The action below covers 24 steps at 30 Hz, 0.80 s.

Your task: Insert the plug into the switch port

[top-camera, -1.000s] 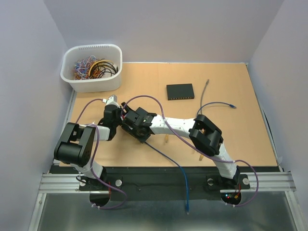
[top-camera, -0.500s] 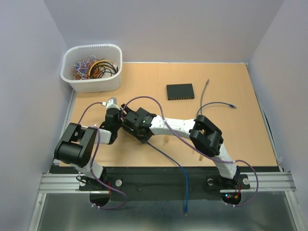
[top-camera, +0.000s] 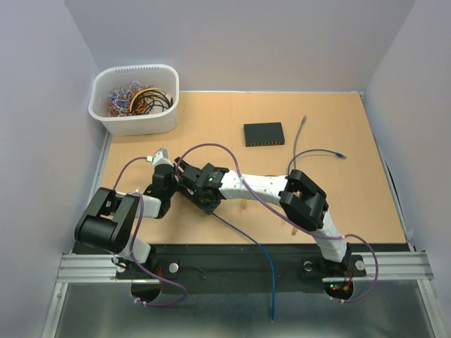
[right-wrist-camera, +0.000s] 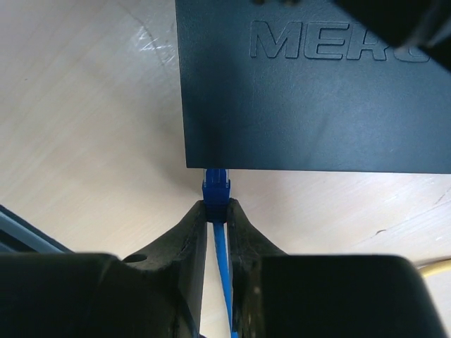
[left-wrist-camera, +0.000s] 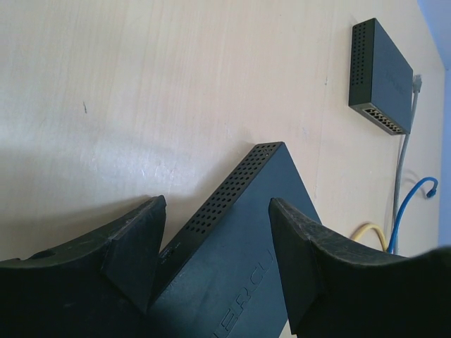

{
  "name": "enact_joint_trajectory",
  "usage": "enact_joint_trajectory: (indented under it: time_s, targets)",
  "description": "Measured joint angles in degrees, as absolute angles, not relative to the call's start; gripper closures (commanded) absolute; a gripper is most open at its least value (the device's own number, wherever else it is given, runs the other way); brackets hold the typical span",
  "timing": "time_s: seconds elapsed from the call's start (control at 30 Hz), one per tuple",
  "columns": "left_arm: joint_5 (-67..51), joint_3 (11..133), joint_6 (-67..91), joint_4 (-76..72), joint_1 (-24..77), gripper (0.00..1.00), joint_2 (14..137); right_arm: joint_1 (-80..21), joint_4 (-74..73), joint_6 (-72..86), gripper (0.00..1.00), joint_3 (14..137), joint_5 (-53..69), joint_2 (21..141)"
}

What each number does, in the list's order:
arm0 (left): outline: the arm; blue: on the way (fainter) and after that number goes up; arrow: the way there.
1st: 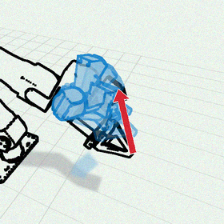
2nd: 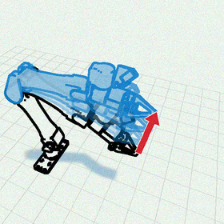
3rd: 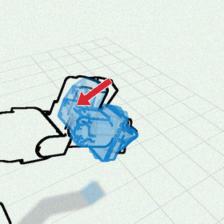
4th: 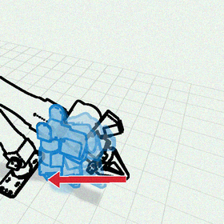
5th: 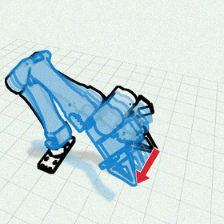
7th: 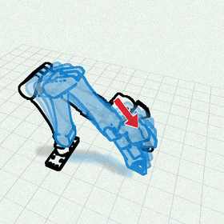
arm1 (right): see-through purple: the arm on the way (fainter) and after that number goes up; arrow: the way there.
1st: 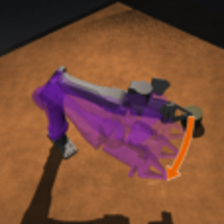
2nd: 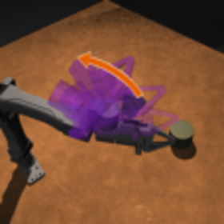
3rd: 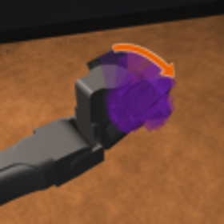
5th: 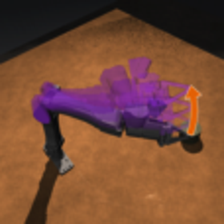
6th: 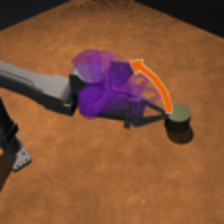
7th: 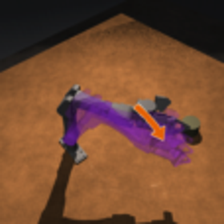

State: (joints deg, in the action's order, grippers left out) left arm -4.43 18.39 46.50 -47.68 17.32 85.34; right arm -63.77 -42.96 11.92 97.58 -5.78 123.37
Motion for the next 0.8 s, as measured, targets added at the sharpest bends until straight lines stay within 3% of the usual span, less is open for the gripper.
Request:
enact_joint_trajectory:
  time_s: [0.53,0.8]
  targets:
    - [-3.7,13.0,48.3,-47.9,17.3,0.28,79.6,-66.5,-44.6,12.6,0.99,98.1,-8.5,123.5]
    - [2.1,11.2,51.6,-46.9,17.4,0.28,77.4,-66.5,-50.3,13.6,0.99,105.4,-7.2,127.1]
